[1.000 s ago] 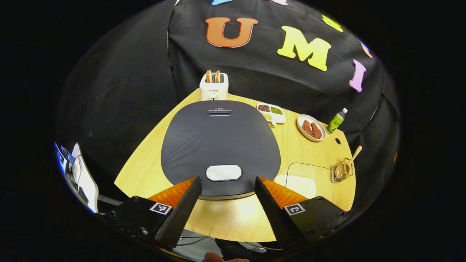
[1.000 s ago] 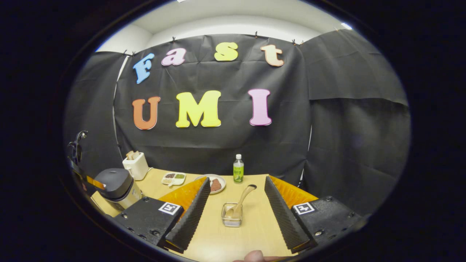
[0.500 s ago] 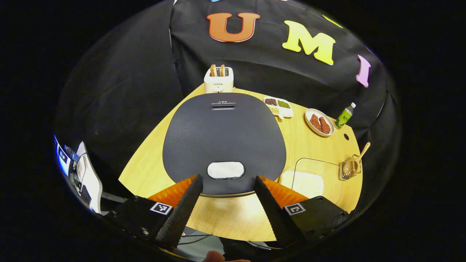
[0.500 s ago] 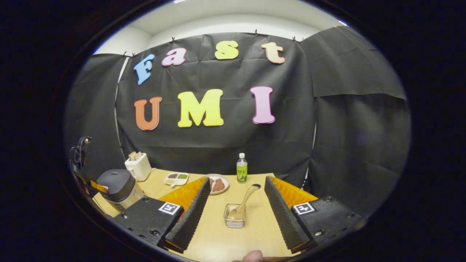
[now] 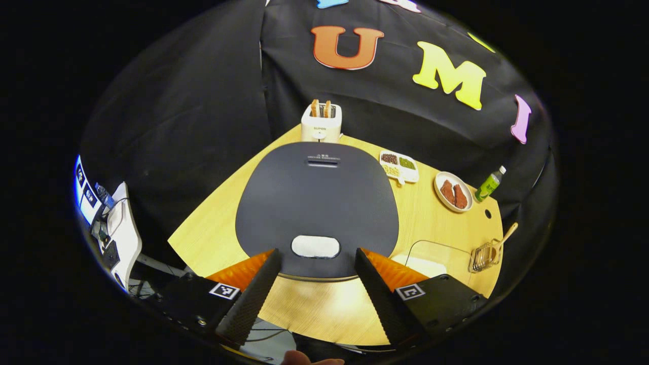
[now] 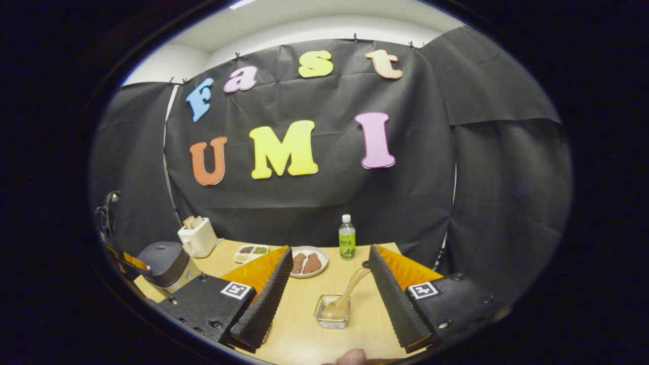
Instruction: Close the left gripper, press the button to open the rice cooker; take a wooden spoon from the chopstick holder with the right hand, scoop a spoonful of rice and pour it into the rice cooker, then put the wooden spoon back into the chopstick holder.
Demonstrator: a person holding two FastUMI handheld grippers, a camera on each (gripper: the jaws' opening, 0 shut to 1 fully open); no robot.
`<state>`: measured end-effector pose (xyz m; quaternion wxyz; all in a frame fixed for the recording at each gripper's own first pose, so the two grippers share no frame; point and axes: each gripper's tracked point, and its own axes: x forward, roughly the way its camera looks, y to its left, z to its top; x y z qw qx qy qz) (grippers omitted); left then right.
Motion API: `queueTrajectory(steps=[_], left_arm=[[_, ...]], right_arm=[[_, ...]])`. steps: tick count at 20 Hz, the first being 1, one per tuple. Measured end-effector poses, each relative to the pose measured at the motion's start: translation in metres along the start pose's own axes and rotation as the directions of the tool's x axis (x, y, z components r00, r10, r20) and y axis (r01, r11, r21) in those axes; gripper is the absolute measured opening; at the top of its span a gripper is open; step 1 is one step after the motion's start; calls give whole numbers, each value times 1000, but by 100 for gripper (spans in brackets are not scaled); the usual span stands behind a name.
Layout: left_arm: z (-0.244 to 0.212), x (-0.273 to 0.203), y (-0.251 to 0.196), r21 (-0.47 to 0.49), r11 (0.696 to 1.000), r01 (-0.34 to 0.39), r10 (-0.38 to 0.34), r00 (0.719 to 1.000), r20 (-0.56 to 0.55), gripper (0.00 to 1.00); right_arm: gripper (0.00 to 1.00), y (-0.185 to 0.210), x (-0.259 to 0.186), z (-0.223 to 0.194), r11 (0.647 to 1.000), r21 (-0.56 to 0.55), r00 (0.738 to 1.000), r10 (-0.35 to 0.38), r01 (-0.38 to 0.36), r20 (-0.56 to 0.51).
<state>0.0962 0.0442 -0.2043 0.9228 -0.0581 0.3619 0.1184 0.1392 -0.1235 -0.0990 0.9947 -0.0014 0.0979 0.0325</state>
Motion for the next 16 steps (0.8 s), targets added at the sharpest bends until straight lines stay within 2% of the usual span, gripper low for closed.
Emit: queueTrajectory(steps=[3, 5, 7, 11, 15, 16], left_arm=[[31, -25, -12, -15, 1000, 24, -22, 990, 138, 95], [57, -46, -19, 16, 999, 38, -41, 968, 246, 95], [78, -80, -26, 49, 996, 68, -81, 932, 354, 95], [92, -151, -43, 114, 978, 174, -208, 829, 519, 95], [62, -211, -50, 168, 947, 273, -320, 767, 556, 95], [55, -223, -52, 180, 941, 286, -337, 749, 570, 89]], right_arm=[[98, -2, 6, 11, 1000, 9, 1000, 10, -10, 22], [97, 2, -4, 19, 1000, 22, 999, 4, -5, 43], [97, 9, -22, 29, 1000, 18, 997, -3, 2, 75], [97, 29, -77, 46, 999, 6, 990, -34, 34, 134], [98, 48, -142, 56, 998, 20, 981, -61, 59, 182], [98, 52, -156, 54, 998, 26, 980, -63, 59, 189]])
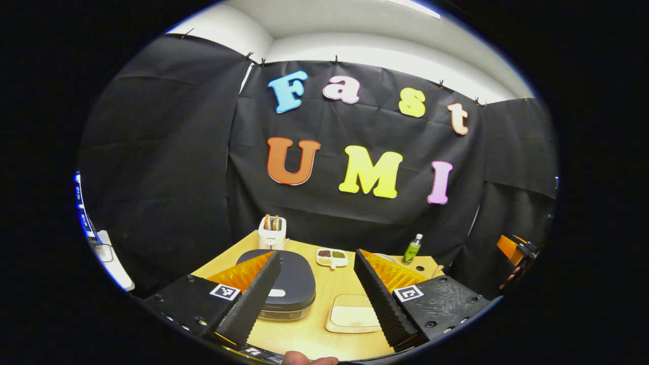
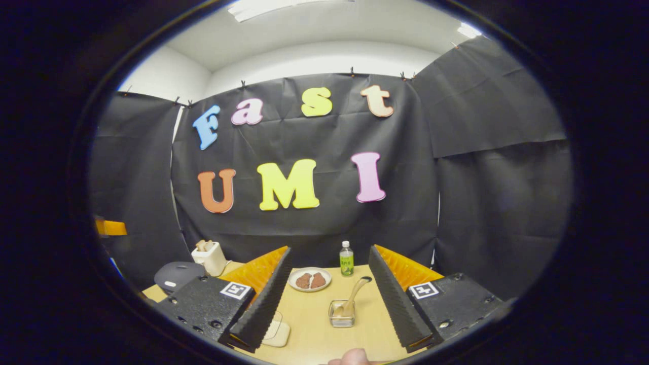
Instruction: Close the left gripper, press the button to open the rice cooker; take a wooden spoon from the chopstick holder with the right hand, scoop a spoonful of rice and pour it into the rice cooker, then put the wooden spoon back into the chopstick holder.
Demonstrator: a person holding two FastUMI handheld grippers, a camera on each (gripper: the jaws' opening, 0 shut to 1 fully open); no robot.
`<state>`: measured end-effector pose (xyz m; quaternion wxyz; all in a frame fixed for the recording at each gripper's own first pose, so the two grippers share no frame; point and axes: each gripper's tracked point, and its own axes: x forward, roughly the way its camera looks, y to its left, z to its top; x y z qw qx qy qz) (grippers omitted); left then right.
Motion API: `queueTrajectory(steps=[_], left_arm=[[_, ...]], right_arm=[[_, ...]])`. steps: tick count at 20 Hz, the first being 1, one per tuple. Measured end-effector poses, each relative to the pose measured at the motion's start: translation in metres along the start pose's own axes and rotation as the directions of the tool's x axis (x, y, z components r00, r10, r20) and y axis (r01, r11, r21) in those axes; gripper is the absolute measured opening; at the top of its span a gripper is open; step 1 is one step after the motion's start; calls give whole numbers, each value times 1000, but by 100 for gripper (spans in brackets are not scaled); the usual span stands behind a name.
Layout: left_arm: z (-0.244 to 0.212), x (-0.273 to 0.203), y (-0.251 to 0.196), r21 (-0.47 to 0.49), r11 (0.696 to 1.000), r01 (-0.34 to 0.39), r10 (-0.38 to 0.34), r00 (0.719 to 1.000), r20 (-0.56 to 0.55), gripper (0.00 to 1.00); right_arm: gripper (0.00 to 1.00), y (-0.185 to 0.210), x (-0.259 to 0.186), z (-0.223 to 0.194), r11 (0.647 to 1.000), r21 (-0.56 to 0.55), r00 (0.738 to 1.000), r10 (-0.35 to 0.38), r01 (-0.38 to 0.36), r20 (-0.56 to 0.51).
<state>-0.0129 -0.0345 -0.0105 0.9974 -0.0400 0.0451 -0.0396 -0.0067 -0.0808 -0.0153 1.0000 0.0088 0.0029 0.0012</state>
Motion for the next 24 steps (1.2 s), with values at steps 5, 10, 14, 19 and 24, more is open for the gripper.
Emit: queueTrajectory(steps=[5, 10, 14, 19, 24], left_arm=[[1, -54, -32, 76, 995, 67, -73, 994, 78, 95], [-3, -80, -49, 80, 993, 88, -96, 989, 108, 94], [-4, -89, -53, 96, 992, 86, -97, 988, 121, 94], [-2, -95, -65, 123, 988, 95, -112, 984, 140, 95], [-10, -95, -71, 167, 980, 107, -131, 982, 138, 94]], right_arm=[[98, 19, -60, 2, 1000, -6, 1000, 23, -23, 14], [98, 31, -91, 2, 999, 0, 999, 40, -40, 21], [92, 35, -101, 0, 999, -6, 999, 46, -46, 11], [92, 42, -112, 0, 999, -22, 999, 49, -49, 2], [98, 47, -118, -11, 998, -38, 998, 55, -56, -22]])
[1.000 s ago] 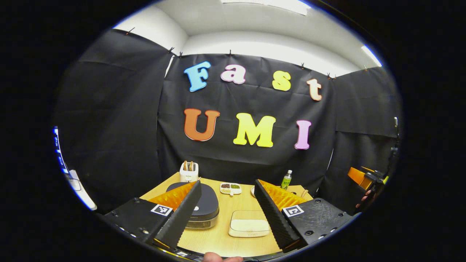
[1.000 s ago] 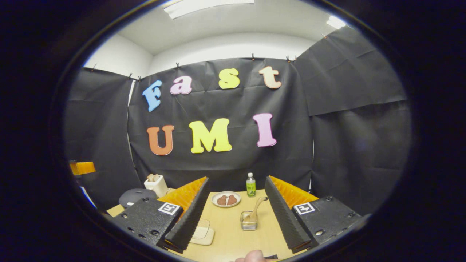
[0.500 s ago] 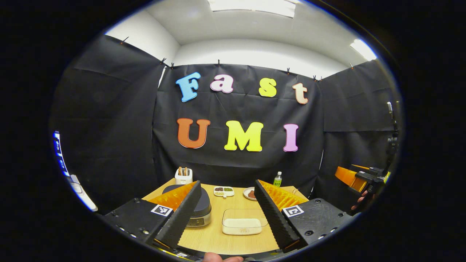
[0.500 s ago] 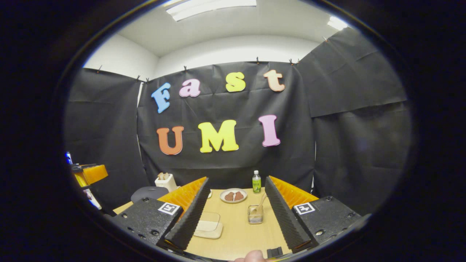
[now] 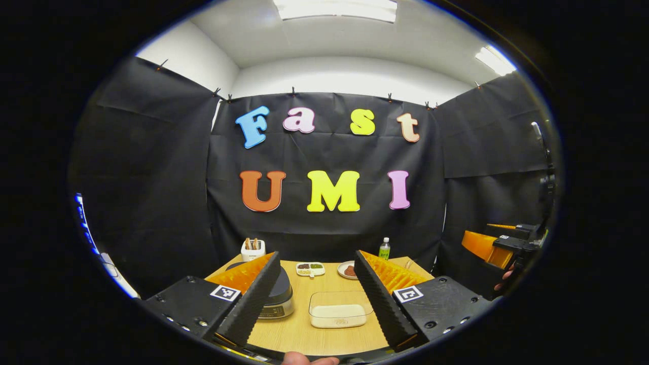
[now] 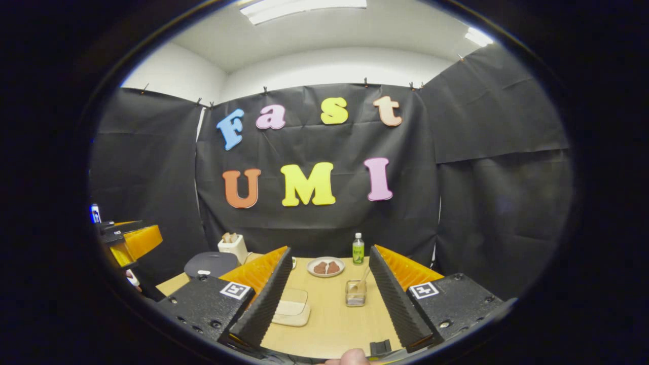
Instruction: Close the left gripper, press the button to open the rice cooker; take a wooden spoon from the chopstick holder with the right hand, scoop a spoonful of rice and pour it into the rice cooker, then put the wooden spoon back into the chopstick holder.
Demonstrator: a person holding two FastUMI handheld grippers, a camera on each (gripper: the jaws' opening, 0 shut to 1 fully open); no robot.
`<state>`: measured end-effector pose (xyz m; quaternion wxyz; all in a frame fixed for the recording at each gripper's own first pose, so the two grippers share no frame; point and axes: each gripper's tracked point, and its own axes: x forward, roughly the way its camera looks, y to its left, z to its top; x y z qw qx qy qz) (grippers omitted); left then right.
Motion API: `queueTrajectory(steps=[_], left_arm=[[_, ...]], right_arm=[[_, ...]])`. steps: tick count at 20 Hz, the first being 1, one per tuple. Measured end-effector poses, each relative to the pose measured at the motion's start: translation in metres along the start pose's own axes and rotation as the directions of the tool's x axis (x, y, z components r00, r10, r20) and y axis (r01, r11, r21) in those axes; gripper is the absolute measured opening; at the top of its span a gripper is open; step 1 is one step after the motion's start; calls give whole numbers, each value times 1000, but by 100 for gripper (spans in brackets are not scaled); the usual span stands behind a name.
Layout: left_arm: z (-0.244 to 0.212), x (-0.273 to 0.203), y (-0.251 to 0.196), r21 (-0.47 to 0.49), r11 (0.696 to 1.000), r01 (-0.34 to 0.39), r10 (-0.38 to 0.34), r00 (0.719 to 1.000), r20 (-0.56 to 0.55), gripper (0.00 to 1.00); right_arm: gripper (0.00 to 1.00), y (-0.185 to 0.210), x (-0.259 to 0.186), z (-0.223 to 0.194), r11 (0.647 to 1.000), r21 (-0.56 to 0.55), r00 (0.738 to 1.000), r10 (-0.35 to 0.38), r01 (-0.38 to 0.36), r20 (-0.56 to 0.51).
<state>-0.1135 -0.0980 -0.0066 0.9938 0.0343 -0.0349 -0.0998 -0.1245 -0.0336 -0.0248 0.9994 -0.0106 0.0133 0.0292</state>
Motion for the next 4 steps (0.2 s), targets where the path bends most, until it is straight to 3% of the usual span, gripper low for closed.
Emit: queueTrajectory(steps=[1, 2, 4], left_arm=[[-2, 2, -3, 6, 1000, 6, -6, 1000, 1, 94], [-2, 3, -5, 9, 1000, 11, -11, 1000, 2, 94], [-2, 3, -7, 9, 1000, 18, -18, 1000, 6, 94]], right_arm=[[98, 1, 0, -1, 1000, 0, 1000, 1, -1, -4], [92, 2, 0, -3, 1000, -1, 1000, 4, -4, -10], [92, 4, -1, -3, 1000, 1, 1000, 8, -8, -14]])
